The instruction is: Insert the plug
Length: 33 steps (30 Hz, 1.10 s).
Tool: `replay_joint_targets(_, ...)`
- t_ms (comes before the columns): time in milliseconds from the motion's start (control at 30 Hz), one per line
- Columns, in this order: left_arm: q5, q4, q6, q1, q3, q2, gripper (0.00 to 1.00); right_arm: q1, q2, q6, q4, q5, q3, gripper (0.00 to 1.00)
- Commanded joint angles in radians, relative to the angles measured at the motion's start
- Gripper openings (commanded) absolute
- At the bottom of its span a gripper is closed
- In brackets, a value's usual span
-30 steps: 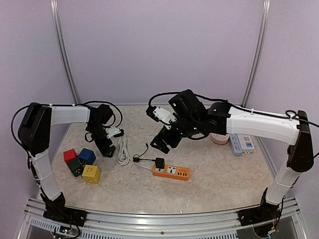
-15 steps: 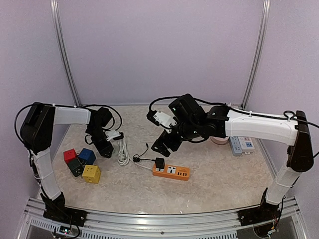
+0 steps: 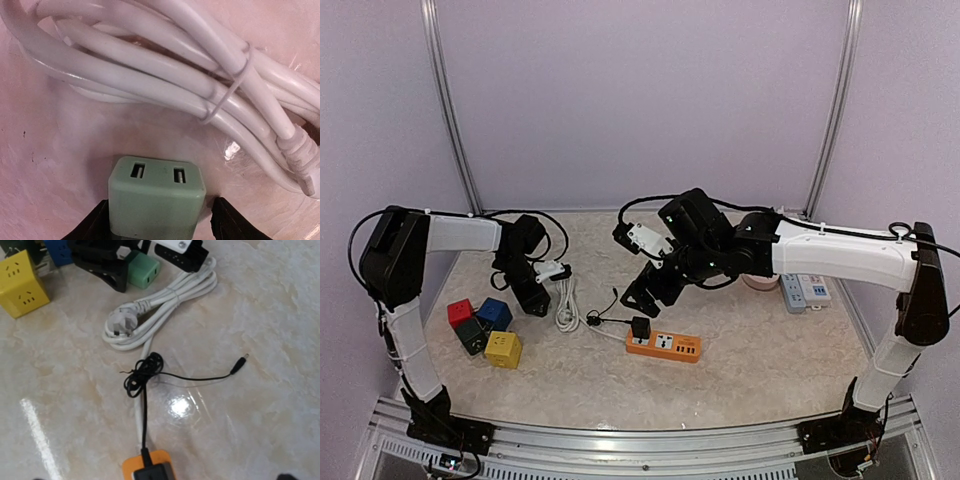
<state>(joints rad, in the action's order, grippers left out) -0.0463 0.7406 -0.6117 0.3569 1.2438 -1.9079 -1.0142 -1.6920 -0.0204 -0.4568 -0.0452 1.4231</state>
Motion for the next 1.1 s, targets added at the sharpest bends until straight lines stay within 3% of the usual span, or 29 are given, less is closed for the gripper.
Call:
replay_joint_targets(0,-0.022,-0.037,-0.027,-0.006,-0.003,-0.013,0.65,-0.001,0.003,-0.01,0.015,-0.027,-0.015,1.0)
replay_joint_targets(167,-0.035,-0.052,-0.056,-0.015,-0.013,0.004,0.65,0.0,-0.002,-0.01,0.018,-0.042,-0.016,1.0)
replay_joint_targets(300,-0.041,-0.03,-0.069,-0.017,-0.009,0.001,0.59,0.0,-0.008,-0.012,0.017,-0.051,-0.016,1.0)
replay_joint_targets(367,-0.046,-0.012,-0.079,-0.018,-0.013,0.002,0.46,0.0,-0.006,-0.014,0.014,-0.053,-0.016,1.0)
replay_joint_targets(500,-0.071,0.015,-0.085,-0.028,-0.039,0.043,0.01,0.0,0.006,-0.03,0.01,-0.041,-0.014,1.0)
replay_joint_targets(633,-0.094,0.032,-0.053,-0.051,-0.053,0.194,0.0,0.014,0.031,-0.115,0.009,0.031,-0.001,1.0)
replay_joint_targets(833,-0.132,0.158,-0.047,-0.008,0.02,0.445,0.0,0.107,0.106,-0.364,0.136,-0.01,-0.028,0.99)
replay_joint_targets(1067,-0.062,0.209,-0.011,0.189,0.103,0.696,0.0,0.147,0.115,-0.693,0.435,-0.074,-0.082,0.79)
